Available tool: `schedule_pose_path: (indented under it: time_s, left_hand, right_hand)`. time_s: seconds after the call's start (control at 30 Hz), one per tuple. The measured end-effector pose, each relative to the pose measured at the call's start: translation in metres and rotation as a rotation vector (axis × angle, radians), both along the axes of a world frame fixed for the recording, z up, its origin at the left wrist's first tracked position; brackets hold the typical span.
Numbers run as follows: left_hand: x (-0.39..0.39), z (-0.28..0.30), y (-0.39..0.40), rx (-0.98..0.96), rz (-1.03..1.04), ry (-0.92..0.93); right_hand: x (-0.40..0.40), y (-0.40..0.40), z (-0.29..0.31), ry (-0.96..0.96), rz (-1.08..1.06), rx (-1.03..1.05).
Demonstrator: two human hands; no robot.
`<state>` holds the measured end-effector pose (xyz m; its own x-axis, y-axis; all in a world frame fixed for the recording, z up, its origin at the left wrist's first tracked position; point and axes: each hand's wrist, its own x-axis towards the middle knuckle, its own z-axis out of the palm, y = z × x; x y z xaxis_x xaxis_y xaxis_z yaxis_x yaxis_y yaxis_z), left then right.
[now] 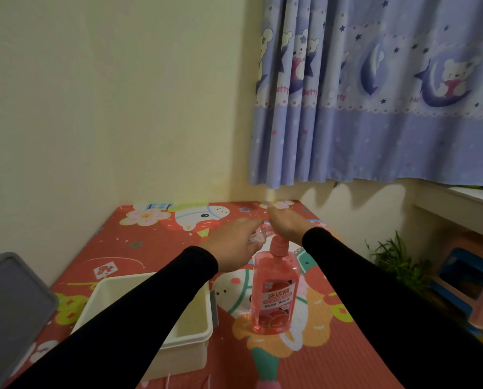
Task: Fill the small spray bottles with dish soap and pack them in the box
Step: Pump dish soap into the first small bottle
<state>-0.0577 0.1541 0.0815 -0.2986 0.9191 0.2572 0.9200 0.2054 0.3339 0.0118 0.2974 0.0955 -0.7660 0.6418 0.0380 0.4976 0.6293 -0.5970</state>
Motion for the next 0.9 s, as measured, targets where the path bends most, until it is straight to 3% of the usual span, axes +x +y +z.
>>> schedule_pose_path:
  time_s: [0.33, 0.43, 0.7, 0.9]
  left_hand:
    - [0.001, -0.003, 0.000, -0.032, 0.002, -0.009]
    - [0.001, 0.007, -0.001, -0.025, 0.009, 0.010]
    - [0.003, -0.008, -0.002, -0.030, 0.006, 0.004]
    - [0.002, -0.002, -0.001, -0.067, 0.008, -0.002]
  right_hand:
    - [0.001, -0.002, -0.004, -0.024, -0.014, 0.068]
    - [0.001, -0.001, 0.006, 0.035, 0.037, 0.005]
    - [0.002, -0.003, -0.007, -0.087, 0.041, 0.050]
    - [0.002, 0.000, -0.003, -0.042, 0.023, -0.022]
